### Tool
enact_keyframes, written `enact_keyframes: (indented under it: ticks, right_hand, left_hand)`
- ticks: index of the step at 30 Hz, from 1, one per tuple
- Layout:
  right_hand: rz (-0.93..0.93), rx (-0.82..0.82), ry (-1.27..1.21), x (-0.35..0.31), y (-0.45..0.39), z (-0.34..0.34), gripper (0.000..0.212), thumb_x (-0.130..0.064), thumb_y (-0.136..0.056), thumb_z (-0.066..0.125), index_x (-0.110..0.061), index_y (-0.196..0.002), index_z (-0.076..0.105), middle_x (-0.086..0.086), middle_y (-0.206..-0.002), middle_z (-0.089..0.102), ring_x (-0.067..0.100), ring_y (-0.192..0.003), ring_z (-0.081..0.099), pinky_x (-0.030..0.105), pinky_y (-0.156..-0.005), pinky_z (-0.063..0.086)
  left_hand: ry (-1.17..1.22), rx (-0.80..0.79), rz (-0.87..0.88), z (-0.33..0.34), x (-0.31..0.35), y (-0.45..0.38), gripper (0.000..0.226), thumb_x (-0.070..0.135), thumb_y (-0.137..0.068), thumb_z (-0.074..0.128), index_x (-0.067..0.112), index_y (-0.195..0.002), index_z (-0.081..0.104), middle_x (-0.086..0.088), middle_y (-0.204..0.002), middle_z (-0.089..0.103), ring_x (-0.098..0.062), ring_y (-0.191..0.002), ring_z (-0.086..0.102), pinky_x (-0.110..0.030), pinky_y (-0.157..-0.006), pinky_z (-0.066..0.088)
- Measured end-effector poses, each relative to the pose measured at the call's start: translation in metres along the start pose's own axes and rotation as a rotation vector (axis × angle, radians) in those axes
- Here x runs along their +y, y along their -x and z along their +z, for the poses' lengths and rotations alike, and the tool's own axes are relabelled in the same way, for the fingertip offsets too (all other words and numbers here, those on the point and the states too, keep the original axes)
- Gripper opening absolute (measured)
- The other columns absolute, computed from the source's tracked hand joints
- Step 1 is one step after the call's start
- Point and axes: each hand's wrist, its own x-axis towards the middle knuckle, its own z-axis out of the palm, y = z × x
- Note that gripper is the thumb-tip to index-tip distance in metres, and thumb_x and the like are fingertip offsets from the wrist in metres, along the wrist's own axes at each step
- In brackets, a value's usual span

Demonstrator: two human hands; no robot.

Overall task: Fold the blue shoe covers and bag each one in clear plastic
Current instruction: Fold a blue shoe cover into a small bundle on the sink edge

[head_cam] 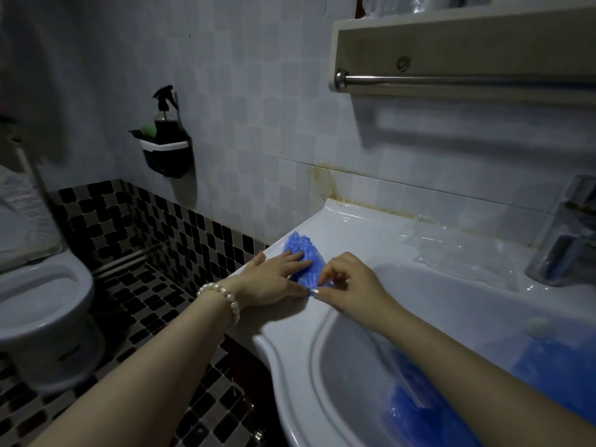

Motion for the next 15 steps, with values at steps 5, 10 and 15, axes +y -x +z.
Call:
enact_keyframes:
  ticks: [5,10,15]
  right_hand:
    - [-0.082,-0.017,0.069,0.009,0.002,-0.01,0.007,-0.012,-0.079,0.073,-0.017,-0.079,0.069,-0.007,-0.087,0.045,0.001,-0.082,0.047,0.005,-0.072,0.038]
    - [0.137,-0.04,0.431,-0.003,-0.012,0.006,0.018,-0.02,-0.092,0.048,-0.019,-0.077,0.057,0.004,-0.108,0.049,0.023,-0.107,0.041,0.03,-0.089,0.035]
    - [0.351,-0.086,0.56,-0.019,-0.025,0.01,0.029,-0.031,-0.091,0.043,-0.014,-0.102,0.063,0.005,-0.108,0.049,0.025,-0.111,0.041,0.035,-0.088,0.03]
  left_hand:
    - [0.01,0.001,0.006,0.0,0.0,0.0,0.06,0.042,-0.095,0.046,0.034,-0.149,0.02,0.013,-0.158,0.006,-0.003,-0.144,-0.002,-0.044,-0.116,-0.008]
    - [0.144,0.007,0.002,-0.001,0.001,0.001,0.049,0.038,-0.099,0.037,0.031,-0.147,0.027,0.014,-0.157,0.011,0.0,-0.144,-0.001,-0.042,-0.115,-0.011]
    - [0.068,0.023,-0.004,0.002,-0.001,-0.001,0.051,0.039,-0.098,0.04,0.034,-0.147,0.026,0.015,-0.157,0.011,0.0,-0.144,0.001,-0.042,-0.116,-0.01]
